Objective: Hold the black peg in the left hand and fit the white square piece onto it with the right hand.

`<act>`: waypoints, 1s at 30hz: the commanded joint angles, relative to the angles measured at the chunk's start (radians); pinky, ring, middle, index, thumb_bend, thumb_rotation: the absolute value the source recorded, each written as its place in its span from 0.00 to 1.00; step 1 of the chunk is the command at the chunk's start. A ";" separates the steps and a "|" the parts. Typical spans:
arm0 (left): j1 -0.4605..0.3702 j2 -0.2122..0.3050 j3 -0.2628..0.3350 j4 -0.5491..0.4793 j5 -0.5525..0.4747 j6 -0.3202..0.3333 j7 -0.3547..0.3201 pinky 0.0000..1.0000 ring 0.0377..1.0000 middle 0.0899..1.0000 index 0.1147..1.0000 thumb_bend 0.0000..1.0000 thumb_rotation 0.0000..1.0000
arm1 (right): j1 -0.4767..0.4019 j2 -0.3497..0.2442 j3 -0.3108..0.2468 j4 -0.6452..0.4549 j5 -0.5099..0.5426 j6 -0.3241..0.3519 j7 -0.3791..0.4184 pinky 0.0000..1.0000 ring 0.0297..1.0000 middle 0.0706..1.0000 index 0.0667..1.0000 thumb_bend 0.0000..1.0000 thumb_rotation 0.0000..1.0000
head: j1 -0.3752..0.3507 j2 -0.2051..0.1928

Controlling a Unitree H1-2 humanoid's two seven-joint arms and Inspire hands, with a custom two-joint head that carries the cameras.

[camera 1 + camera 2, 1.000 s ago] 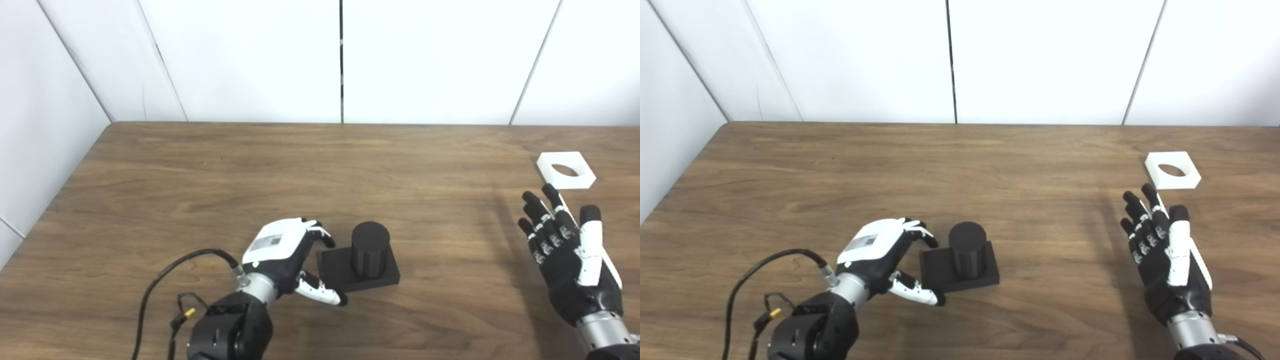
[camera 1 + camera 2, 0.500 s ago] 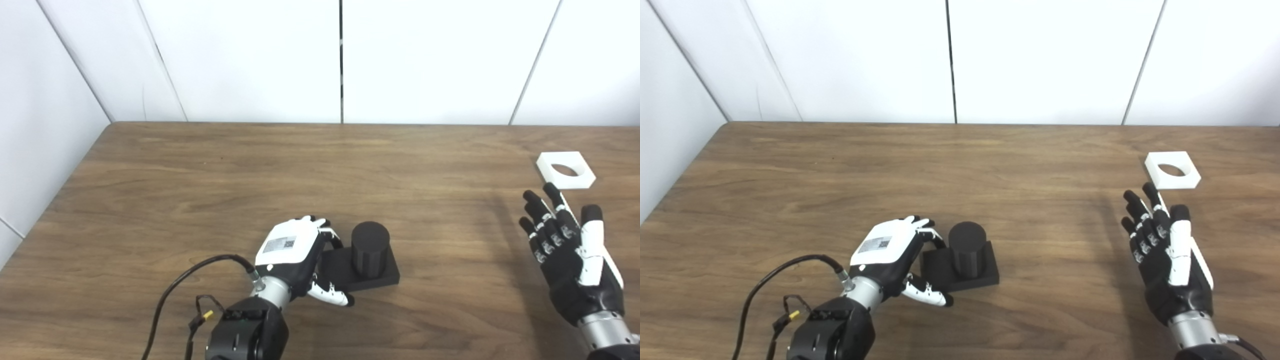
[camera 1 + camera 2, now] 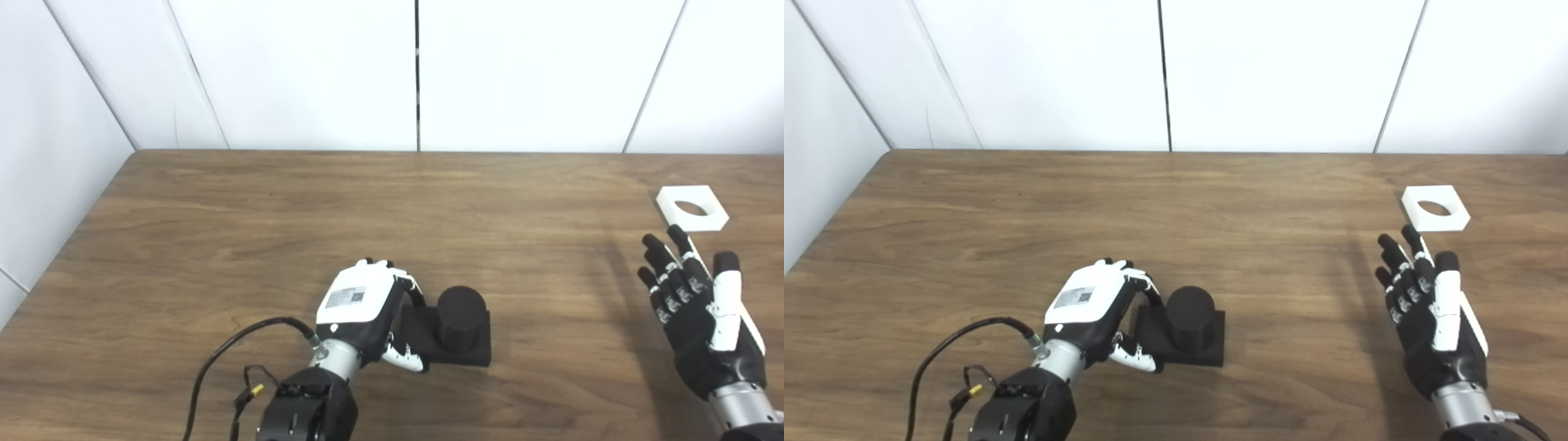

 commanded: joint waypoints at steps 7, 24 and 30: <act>-0.015 0.025 0.016 -0.024 -0.052 -0.001 -0.024 0.98 0.93 0.81 0.42 0.52 0.05 | -0.025 0.002 0.011 -0.059 -0.009 0.002 -0.015 1.00 1.00 0.93 1.00 0.60 1.00 | -0.046 0.011; -0.012 -0.079 0.010 -0.035 0.084 0.123 -0.164 1.00 0.95 0.81 0.42 0.52 0.05 | -0.047 -0.002 0.017 -0.088 -0.019 0.037 -0.044 1.00 1.00 0.92 1.00 0.60 1.00 | -0.065 0.025; 0.012 -0.123 0.004 -0.035 0.171 0.108 -0.144 1.00 0.95 0.82 0.42 0.52 0.05 | -0.064 -0.026 -0.003 -0.090 -0.020 0.041 -0.046 1.00 1.00 0.93 1.00 0.63 1.00 | -0.077 0.026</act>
